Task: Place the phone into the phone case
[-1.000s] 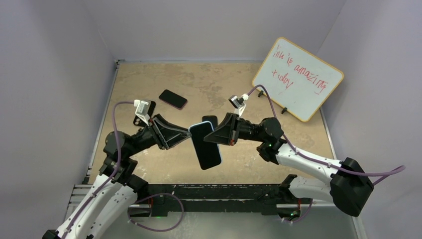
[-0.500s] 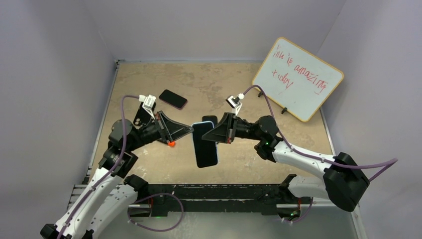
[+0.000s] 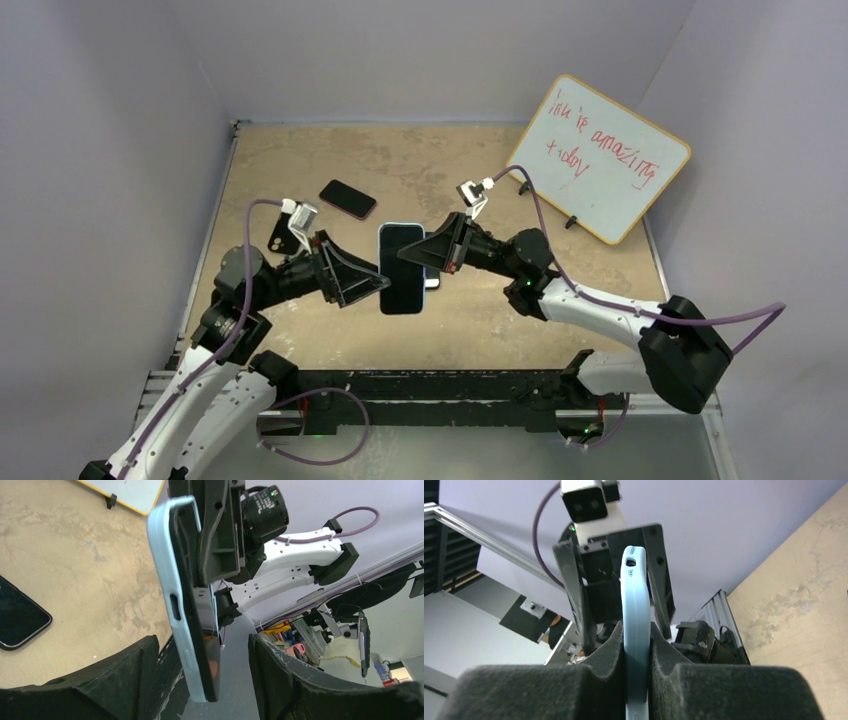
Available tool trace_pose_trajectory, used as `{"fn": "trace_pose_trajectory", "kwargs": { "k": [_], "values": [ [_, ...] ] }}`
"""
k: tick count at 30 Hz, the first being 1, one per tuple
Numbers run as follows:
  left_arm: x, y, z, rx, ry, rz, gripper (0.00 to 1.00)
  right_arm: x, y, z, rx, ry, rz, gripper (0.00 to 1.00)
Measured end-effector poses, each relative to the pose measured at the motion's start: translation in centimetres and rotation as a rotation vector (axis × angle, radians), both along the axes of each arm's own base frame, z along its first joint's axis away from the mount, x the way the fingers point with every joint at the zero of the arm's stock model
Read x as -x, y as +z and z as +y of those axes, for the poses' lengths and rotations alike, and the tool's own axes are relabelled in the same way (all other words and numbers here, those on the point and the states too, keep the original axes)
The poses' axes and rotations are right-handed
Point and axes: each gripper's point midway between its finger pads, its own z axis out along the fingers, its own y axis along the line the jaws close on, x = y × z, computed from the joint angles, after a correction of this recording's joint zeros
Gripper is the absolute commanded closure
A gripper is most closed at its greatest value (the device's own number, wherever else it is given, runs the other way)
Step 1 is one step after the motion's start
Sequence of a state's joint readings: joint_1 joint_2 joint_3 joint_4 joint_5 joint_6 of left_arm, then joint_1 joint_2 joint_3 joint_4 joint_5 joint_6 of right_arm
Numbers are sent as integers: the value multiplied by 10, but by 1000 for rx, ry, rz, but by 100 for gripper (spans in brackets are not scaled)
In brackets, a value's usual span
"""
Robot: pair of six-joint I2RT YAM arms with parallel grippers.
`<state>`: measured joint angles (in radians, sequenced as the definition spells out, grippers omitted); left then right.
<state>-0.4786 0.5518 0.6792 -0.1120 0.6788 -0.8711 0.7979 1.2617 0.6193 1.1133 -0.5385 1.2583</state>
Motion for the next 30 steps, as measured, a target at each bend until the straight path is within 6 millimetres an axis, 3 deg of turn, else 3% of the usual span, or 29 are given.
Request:
{"fn": "trace_pose_trajectory", "kwargs": {
  "k": [2,5,7,8,10,11,13,16,17,19,22,26,30],
  "values": [
    [2,-8,-1,-9,-18,16,38,-5,4,2,-17,-14,1,100],
    [3,-21,-4,-26,-40,49,69,-11,7,5,-40,-29,3,98],
    [2,-26,-5,-39,-48,61,93,-17,6,7,-49,-38,11,87],
    [1,-28,-5,-46,-50,64,100,-18,4,9,-46,-38,12,78],
    [-1,-33,-5,-56,-38,80,100,-22,0,10,-43,-44,9,62],
    [-3,-34,-4,-62,-30,80,100,-23,0,11,-43,-44,16,60],
    [-4,-41,-4,-87,-31,78,100,-25,-1,11,-44,-51,28,69],
    [-5,-45,-4,-115,-38,59,100,-31,-5,11,-32,-69,50,91],
    [-5,-44,-4,-122,-38,59,91,-31,-6,12,-31,-70,53,97],
    [-4,-40,-3,-130,-40,71,66,-32,-5,11,-35,-78,33,100],
    [-4,-36,-2,-149,-34,46,50,-32,-2,10,-46,-84,28,100],
    [-3,-39,2,-161,-10,46,48,-36,4,9,-73,-100,43,100],
    [1,-42,5,-140,1,61,62,-39,12,6,-119,-105,37,100]
  ]
}}
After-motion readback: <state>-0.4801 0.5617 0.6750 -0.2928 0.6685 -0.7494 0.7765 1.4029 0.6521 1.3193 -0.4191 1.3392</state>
